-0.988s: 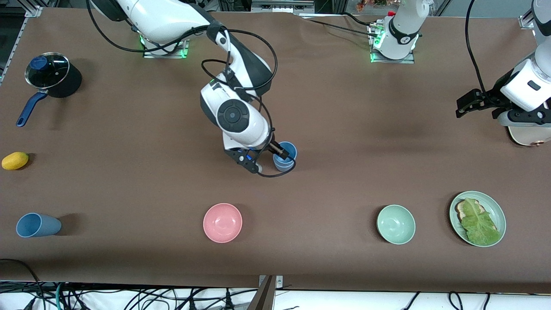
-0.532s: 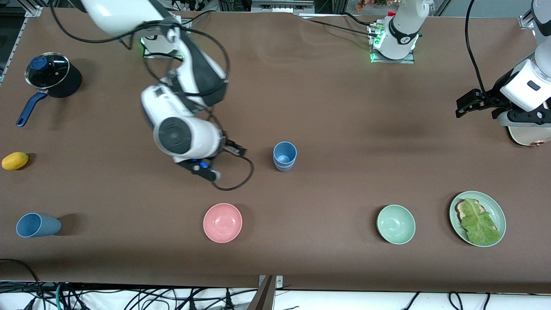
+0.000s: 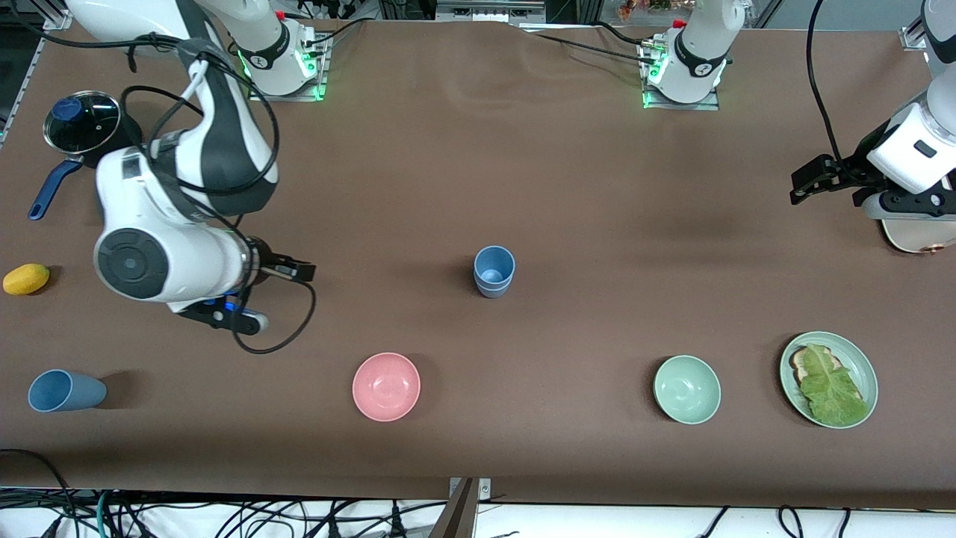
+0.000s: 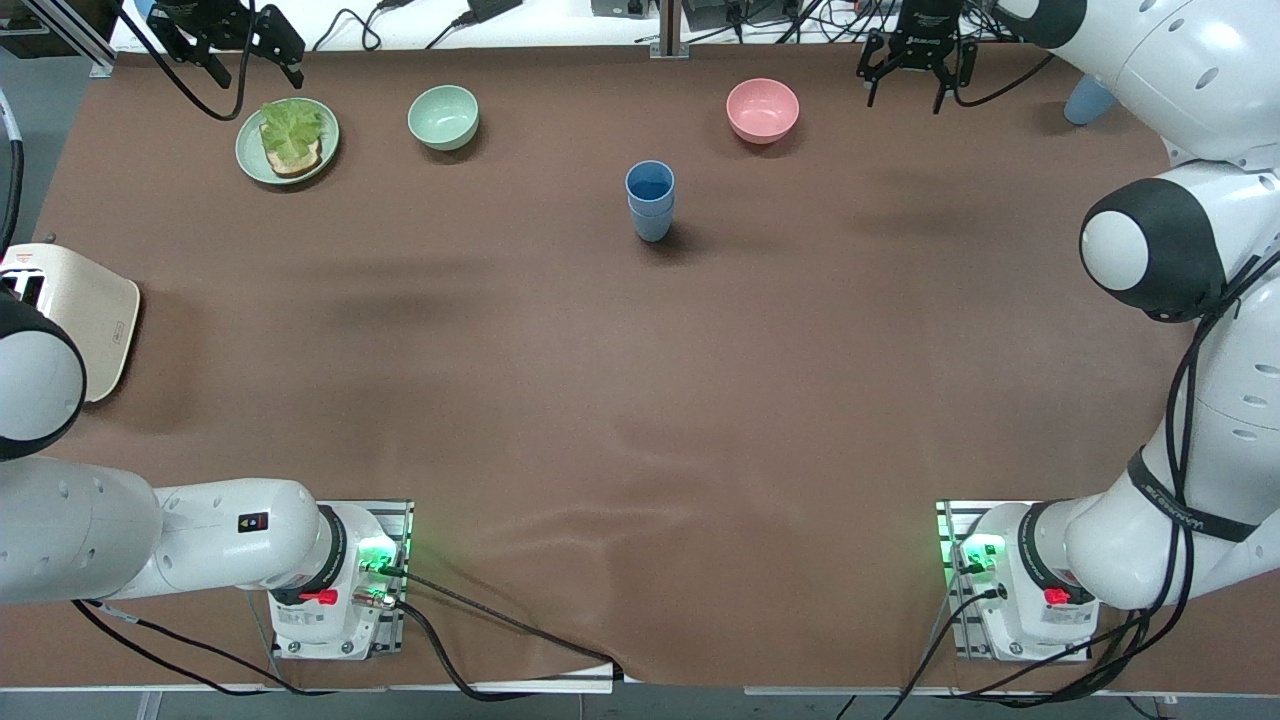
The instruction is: Stack blue cups with both arms
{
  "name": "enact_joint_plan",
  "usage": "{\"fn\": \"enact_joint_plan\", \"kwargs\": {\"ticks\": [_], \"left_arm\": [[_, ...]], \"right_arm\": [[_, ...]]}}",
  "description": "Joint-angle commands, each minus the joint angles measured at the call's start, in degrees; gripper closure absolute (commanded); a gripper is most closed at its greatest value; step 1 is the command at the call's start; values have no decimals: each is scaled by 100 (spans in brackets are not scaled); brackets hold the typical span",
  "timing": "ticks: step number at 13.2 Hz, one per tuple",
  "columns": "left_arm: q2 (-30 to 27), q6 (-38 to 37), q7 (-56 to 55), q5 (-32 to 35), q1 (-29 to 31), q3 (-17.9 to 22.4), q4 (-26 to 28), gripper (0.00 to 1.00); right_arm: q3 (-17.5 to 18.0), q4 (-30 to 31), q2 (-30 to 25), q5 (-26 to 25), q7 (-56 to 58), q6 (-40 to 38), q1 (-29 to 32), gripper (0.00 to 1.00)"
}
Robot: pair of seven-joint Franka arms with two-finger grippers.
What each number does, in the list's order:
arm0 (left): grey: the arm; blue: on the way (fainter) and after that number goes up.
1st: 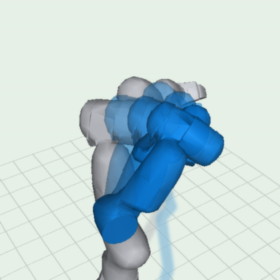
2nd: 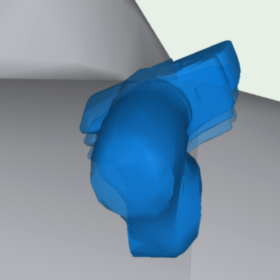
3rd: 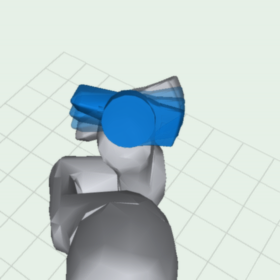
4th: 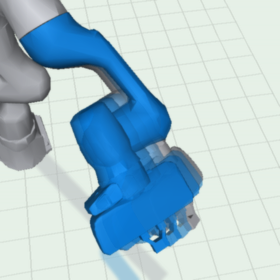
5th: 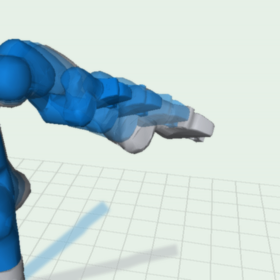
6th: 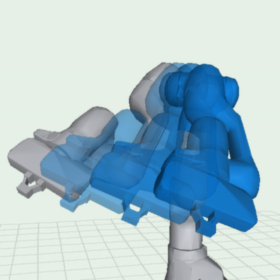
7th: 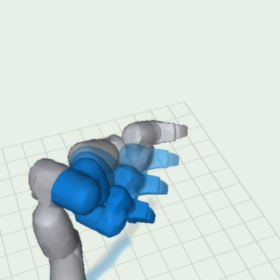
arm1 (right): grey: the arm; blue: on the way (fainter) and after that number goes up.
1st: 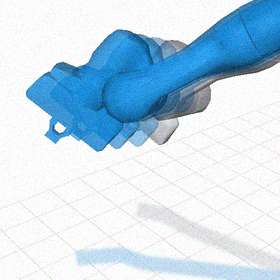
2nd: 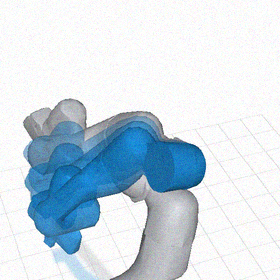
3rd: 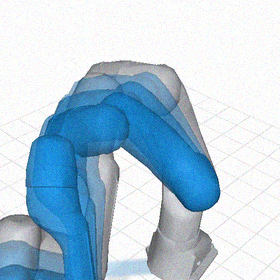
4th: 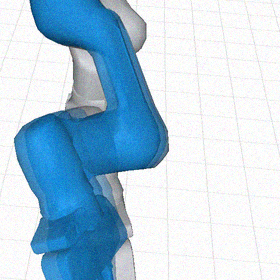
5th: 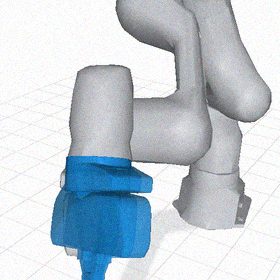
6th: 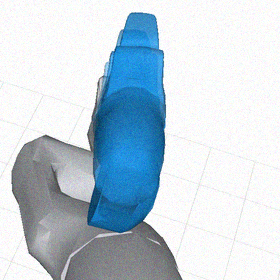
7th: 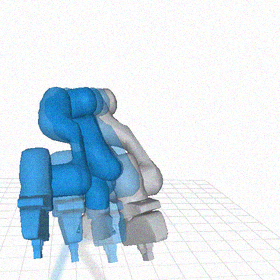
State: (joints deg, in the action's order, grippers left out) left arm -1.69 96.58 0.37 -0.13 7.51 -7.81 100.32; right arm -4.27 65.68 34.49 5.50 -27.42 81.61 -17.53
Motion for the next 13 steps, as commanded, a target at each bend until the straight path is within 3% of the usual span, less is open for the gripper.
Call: {"fn": "enact_joint_plan", "kwargs": {"ticks": [1,4,6,10,13], "left_arm": [[-16,54,51,-136,-74,34,14,0],[-16,54,33,-136,-92,25,6,0],[-16,54,33,-136,-92,25,6,0],[-16,54,33,-136,-92,25,6,0],[-16,54,33,-136,-92,25,6,0]], "right_arm": [[-311,330,-389,-23,804,12,-31,0],[-286,1793,-1353,-181,1553,835,503,0],[46,2535,-1943,-330,2202,1286,1056,0],[417,3283,-3313,-594,2409,1366,1559,0],[435,3241,-3738,-577,2426,1173,1779,0]]}}
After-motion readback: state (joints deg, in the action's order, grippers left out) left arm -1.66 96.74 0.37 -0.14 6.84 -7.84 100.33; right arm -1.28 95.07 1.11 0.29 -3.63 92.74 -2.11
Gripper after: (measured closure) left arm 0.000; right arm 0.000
